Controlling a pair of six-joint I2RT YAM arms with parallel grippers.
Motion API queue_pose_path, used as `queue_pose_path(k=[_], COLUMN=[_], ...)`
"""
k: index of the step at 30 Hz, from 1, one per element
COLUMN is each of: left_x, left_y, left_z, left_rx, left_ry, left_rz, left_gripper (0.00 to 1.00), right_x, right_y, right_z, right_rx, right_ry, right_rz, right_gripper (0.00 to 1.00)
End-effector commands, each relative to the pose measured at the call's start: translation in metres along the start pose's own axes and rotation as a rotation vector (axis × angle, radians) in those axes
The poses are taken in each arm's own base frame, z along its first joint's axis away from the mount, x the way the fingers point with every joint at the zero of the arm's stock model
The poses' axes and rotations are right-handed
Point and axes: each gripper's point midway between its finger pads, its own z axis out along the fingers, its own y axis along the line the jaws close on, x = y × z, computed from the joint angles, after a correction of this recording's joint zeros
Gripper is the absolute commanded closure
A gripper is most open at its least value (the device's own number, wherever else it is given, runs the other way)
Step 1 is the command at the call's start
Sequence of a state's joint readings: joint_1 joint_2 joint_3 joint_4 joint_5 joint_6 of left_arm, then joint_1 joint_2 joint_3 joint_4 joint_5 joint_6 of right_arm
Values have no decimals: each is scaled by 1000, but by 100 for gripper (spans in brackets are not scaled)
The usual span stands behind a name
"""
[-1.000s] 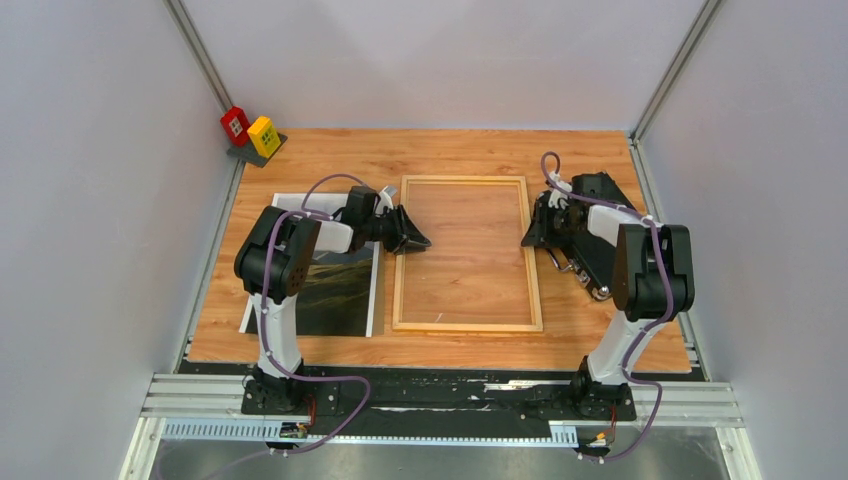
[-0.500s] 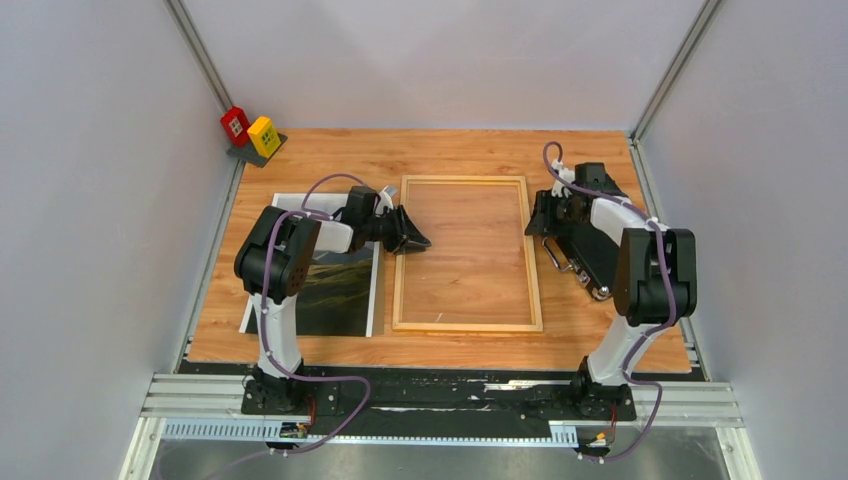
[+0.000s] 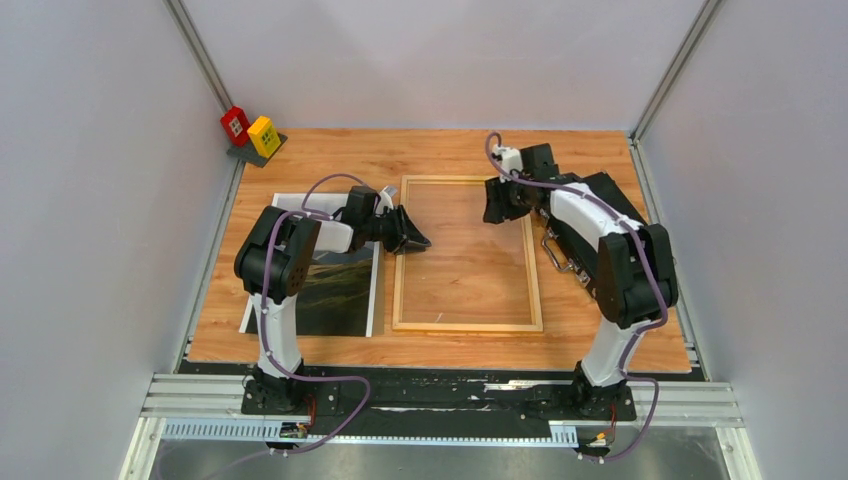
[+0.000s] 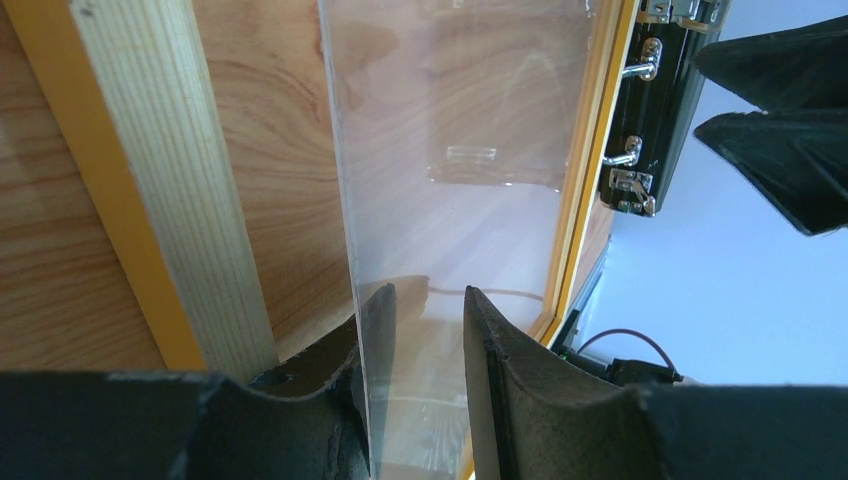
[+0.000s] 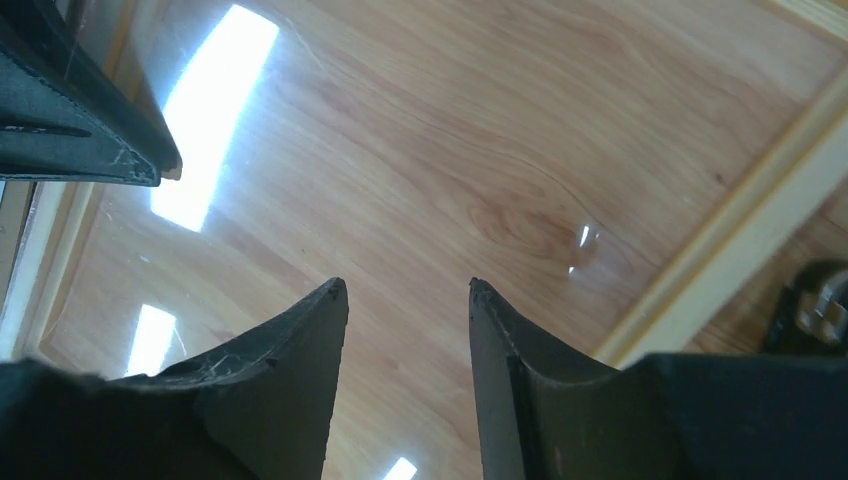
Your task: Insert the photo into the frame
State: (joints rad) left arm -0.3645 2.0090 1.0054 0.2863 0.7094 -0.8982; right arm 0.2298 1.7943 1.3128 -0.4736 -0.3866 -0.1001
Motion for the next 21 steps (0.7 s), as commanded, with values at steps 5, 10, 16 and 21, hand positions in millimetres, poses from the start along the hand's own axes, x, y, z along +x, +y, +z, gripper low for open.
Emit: queue_pose_path(k=[5, 10, 16, 21], left_x=[4, 4, 4, 4], left_y=[18, 17, 17, 17], left_z=[5, 4, 4, 4], left_rx=[-66, -64, -67, -65], left_ry=[3, 3, 3, 4], left_rz=[22, 24, 27, 30], left_gripper=[60, 60, 60, 60], right_x=[-1, 18, 29, 44], right_y=[36, 53, 59, 52], right_z=[42, 59, 69, 78], right_rx=[-26, -51, -57, -41], right_ry=[48, 84, 111, 144], right_rz=[-142, -171, -181, -179], right_gripper=[53, 54, 55, 55])
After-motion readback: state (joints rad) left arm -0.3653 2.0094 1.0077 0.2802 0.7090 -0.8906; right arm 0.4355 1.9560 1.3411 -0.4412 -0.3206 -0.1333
